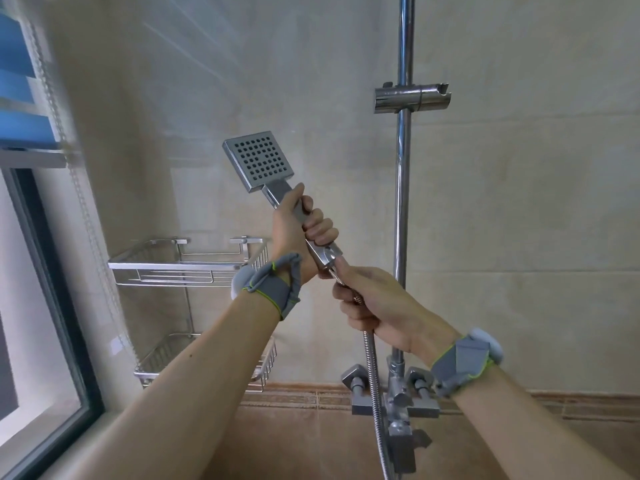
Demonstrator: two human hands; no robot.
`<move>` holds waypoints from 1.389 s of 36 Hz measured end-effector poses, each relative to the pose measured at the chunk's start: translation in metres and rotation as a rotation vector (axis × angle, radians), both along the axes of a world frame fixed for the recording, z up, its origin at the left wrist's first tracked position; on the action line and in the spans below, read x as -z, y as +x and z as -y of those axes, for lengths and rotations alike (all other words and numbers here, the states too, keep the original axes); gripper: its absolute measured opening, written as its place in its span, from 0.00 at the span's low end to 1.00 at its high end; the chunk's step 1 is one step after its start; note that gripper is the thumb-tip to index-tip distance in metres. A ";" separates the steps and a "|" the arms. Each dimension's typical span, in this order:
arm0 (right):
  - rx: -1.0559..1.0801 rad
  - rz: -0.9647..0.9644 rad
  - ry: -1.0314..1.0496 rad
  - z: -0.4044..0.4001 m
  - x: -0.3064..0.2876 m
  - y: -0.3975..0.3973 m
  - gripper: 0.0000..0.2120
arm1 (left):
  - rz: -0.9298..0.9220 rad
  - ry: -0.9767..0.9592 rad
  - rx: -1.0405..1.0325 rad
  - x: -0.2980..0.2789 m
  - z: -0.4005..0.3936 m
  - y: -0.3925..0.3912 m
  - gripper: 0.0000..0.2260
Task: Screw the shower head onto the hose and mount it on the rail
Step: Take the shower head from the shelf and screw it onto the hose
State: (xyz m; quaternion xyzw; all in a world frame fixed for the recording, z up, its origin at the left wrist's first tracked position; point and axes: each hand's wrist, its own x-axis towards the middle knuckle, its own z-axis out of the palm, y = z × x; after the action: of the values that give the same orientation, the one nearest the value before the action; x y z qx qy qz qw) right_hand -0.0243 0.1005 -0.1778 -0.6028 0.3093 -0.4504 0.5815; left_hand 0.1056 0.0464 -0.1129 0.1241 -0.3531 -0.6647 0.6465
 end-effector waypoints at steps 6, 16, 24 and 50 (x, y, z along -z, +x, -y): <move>0.437 -0.285 -0.433 0.003 0.012 0.007 0.09 | -0.019 -0.009 0.013 0.003 -0.001 0.004 0.17; -0.032 -0.009 0.001 -0.001 0.007 0.001 0.21 | 0.083 -0.099 0.107 0.001 -0.004 0.008 0.18; 0.443 -0.236 -0.456 0.005 0.014 0.008 0.10 | 0.072 -0.032 -0.005 -0.003 -0.005 -0.002 0.18; -0.010 0.067 -0.036 0.002 0.008 -0.001 0.12 | 0.146 -0.112 0.047 -0.008 -0.001 -0.001 0.18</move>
State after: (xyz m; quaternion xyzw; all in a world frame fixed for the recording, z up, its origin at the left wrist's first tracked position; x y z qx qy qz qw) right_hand -0.0257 0.0983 -0.1856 -0.5994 0.2785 -0.4726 0.5829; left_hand 0.1046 0.0472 -0.1044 0.1274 -0.4387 -0.6483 0.6091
